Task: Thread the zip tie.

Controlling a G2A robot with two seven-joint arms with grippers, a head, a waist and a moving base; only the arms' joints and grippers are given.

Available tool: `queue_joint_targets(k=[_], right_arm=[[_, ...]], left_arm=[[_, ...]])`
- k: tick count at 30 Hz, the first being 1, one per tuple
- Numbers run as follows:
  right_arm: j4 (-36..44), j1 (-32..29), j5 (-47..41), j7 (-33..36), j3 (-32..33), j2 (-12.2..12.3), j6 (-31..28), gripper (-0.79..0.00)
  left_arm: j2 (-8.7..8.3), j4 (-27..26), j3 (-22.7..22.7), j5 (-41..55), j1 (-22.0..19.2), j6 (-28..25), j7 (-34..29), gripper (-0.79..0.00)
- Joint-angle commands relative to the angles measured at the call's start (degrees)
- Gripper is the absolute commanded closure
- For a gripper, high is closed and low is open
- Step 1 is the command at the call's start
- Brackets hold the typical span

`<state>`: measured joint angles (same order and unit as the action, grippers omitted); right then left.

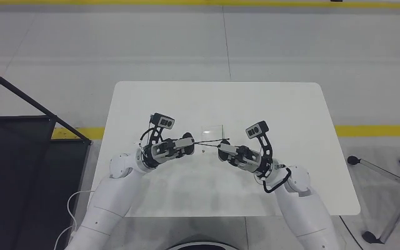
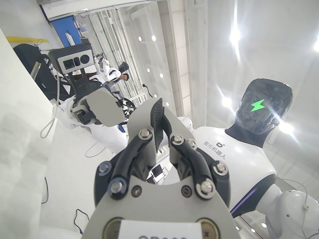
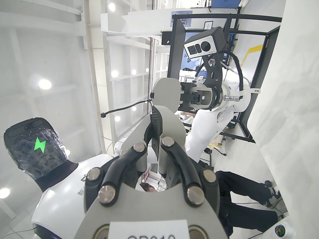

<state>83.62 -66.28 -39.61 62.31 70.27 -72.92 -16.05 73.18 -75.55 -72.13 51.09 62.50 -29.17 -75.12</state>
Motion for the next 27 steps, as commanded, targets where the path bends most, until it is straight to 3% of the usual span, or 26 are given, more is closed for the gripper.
queue_joint_targets(k=[1, 27], right_arm=[[0.12, -0.02, -0.22, -0.07, 0.09, 0.03, -0.13, 0.000], [0.45, -1.90, -10.27, 2.63, 3.97, 0.50, -1.89, 0.000]], left_arm=[[0.01, 0.25, -0.02, -0.37, -0.02, -0.25, 0.25, 0.000], [-0.08, 2.09, 0.65, -4.47, -0.52, -3.20, 3.20, 0.000]])
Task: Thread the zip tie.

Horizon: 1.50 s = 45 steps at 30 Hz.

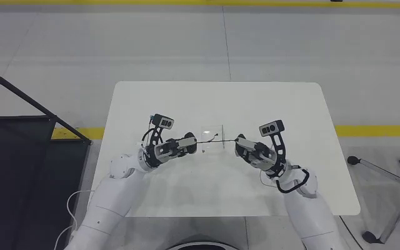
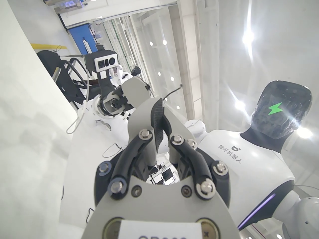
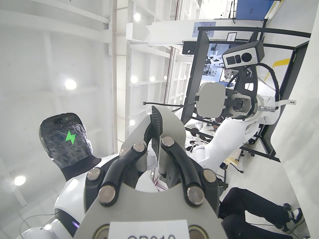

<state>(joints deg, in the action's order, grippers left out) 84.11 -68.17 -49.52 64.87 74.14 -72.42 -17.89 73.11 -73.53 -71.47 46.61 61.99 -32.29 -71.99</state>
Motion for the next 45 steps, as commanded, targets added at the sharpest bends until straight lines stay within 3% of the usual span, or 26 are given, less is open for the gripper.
queue_joint_targets(k=[1, 18, 30, 32, 35, 37, 38, 45], right_arm=[[-0.13, -0.06, -0.70, 0.15, 0.19, 0.00, -0.12, 0.000], [0.65, -1.66, -7.64, 2.39, 3.49, 0.17, -0.51, 0.000], [0.74, -1.30, -5.48, 3.18, 3.41, 0.34, 1.51, 0.000], [0.66, -1.15, -4.28, 3.17, 3.18, 0.38, 1.77, 0.000], [0.57, -0.74, -2.15, 2.62, 2.75, 0.44, 1.97, 0.000], [0.49, -0.60, -1.51, 2.47, 2.35, 0.42, 2.08, 0.000], [0.41, -0.52, -1.17, 2.33, 2.20, 0.42, 2.13, 0.000], [-0.05, 0.09, -0.16, 1.69, 1.25, 0.35, 2.29, 0.000]], left_arm=[[-0.02, 0.11, 0.01, 0.02, -0.03, -0.09, 0.09, 0.000], [-0.38, 1.14, 0.13, -1.33, 0.03, -0.10, 0.10, 0.000], [-0.59, 1.79, -0.10, 0.64, 0.03, 0.09, -0.09, 0.000], [-0.60, 1.49, -0.14, 1.46, 0.02, 0.45, -0.45, -0.286], [-0.68, 0.78, -0.39, 2.31, 0.32, 1.02, -1.02, -0.382], [-0.75, 0.42, -0.61, 2.71, 0.49, 1.41, -1.42, -0.711], [-0.77, 0.30, -0.68, 2.73, 0.56, 1.48, -1.48, -0.782], [-0.67, 0.11, -0.35, 3.36, 0.49, 1.82, -1.82, -0.785]])
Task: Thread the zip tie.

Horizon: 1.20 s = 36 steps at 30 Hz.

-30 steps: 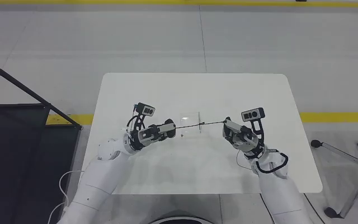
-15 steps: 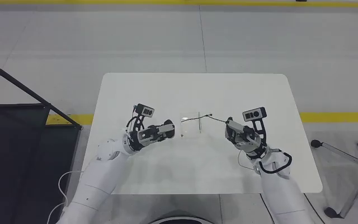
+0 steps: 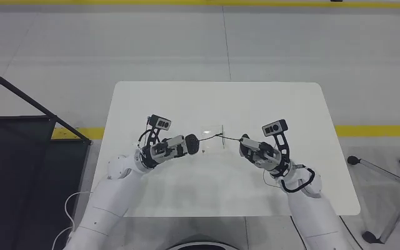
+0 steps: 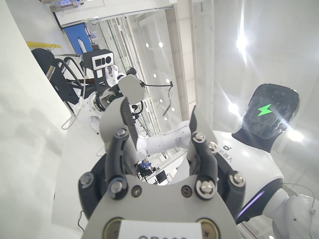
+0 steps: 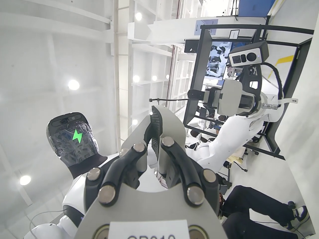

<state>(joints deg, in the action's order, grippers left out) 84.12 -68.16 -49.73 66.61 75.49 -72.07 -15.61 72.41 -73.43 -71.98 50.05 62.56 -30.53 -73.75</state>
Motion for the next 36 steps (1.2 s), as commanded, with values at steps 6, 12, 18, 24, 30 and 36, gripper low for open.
queue_joint_targets(k=[6, 12, 18, 24, 30, 36], right_arm=[[-0.49, 0.54, 0.99, -0.71, -0.83, -0.07, 0.01, 0.000], [-0.78, 1.11, 1.85, -0.95, -1.78, -0.14, 0.21, 0.000], [-1.08, 1.52, 2.50, -1.17, -2.43, -0.18, 0.39, 0.000], [-1.37, 1.77, 2.87, -1.26, -2.83, -0.18, 0.61, 0.000], [-1.53, 1.96, 3.16, -1.38, -3.01, -0.15, 0.70, 0.000], [-1.64, 2.05, 3.15, -1.52, -3.13, -0.13, 0.76, 0.000]], left_arm=[[0.19, -0.07, 0.88, -0.18, -0.38, 0.31, -0.31, -0.776], [0.31, -0.03, 1.38, -0.64, -0.71, 0.22, -0.22, -0.382], [0.43, 0.21, 1.86, -1.08, -0.99, -0.07, 0.07, -0.323], [0.46, 0.17, 2.03, -1.46, -1.14, -0.30, 0.30, -0.302], [0.46, 0.05, 2.03, -1.45, -1.08, -0.42, 0.42, -0.212], [0.44, -0.12, 2.00, -1.54, -1.05, -0.44, 0.44, -0.120]])
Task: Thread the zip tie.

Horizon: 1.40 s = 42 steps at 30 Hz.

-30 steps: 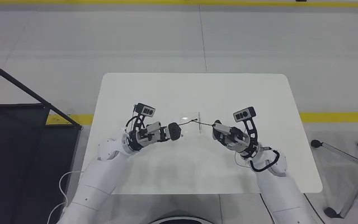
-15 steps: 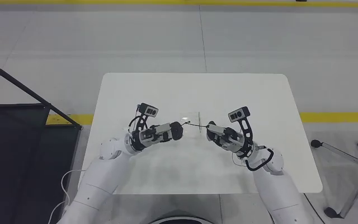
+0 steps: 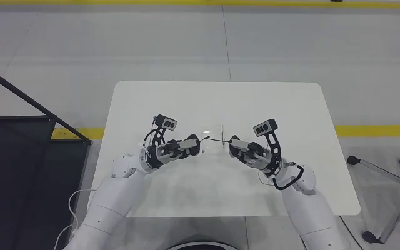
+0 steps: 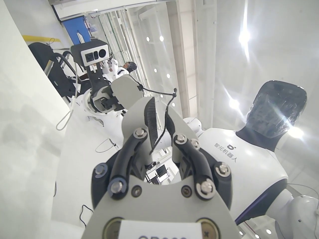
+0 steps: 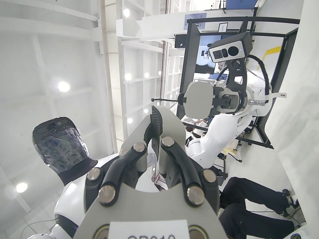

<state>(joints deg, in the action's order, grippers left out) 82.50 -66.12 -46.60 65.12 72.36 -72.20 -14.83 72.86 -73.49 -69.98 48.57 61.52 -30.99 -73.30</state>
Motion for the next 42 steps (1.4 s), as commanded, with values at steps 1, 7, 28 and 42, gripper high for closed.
queue_joint_targets(k=[1, 7, 28, 42], right_arm=[[-0.02, 0.01, 0.07, -0.12, -0.02, 0.01, -0.04, 0.000], [0.00, 0.03, 0.17, -0.23, -0.12, 0.05, 0.20, 0.000], [1.23, -1.59, -5.13, -0.23, 2.66, 0.24, -1.58, 0.000], [6.14, -2.67, 4.17, -2.35, 3.91, 0.95, -2.54, 0.000]], left_arm=[[-0.01, -0.10, 0.01, -0.08, 0.01, 0.03, -0.03, -0.105], [-0.04, -0.23, -0.04, 0.00, 0.08, 0.08, -0.08, 0.000], [-0.18, 0.24, 0.00, -0.87, 0.25, -0.46, 0.46, 0.000], [-0.55, 0.80, -1.26, -2.48, 0.48, -1.97, 1.98, -0.785]])
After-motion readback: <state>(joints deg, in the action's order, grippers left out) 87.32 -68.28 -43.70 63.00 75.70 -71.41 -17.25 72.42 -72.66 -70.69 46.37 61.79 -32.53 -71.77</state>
